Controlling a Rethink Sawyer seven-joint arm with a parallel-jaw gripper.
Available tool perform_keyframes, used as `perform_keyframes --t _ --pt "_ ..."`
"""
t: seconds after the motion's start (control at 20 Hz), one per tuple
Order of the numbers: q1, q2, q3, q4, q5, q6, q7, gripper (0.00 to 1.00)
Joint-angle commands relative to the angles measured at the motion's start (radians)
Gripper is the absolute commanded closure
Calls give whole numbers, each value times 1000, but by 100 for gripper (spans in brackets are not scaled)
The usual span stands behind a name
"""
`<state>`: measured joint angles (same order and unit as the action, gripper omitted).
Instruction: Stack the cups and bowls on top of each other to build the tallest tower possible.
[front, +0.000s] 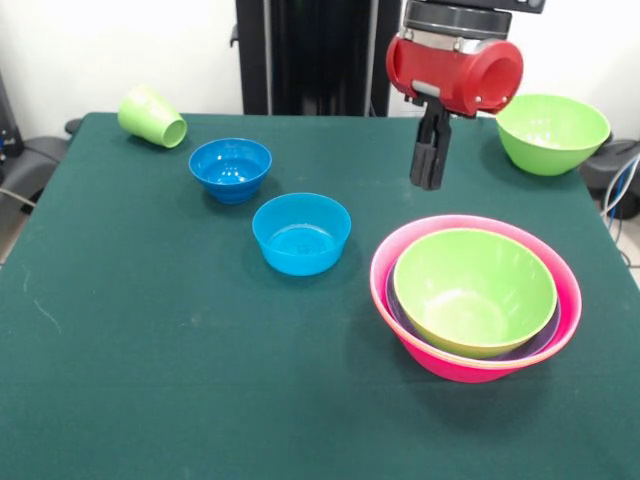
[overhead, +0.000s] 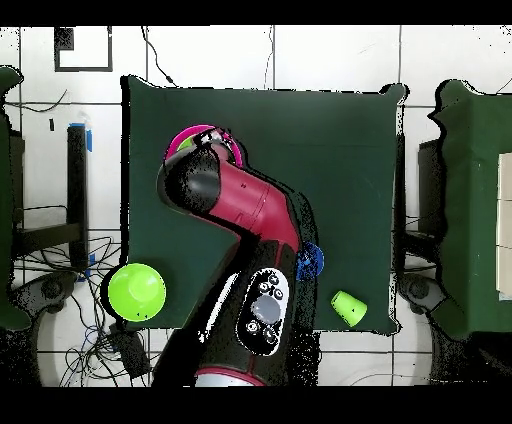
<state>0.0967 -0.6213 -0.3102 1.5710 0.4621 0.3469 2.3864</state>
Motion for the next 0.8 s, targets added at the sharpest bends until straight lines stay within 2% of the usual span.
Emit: perform_keyframes --t 0.05,0.5,0.8 --pt "-18 -28 89 150 -71 36 38 100" --pt "113 -48 23 180 -9 87 197 100" --pt "171 -39 -24 179 16 105 242 100"
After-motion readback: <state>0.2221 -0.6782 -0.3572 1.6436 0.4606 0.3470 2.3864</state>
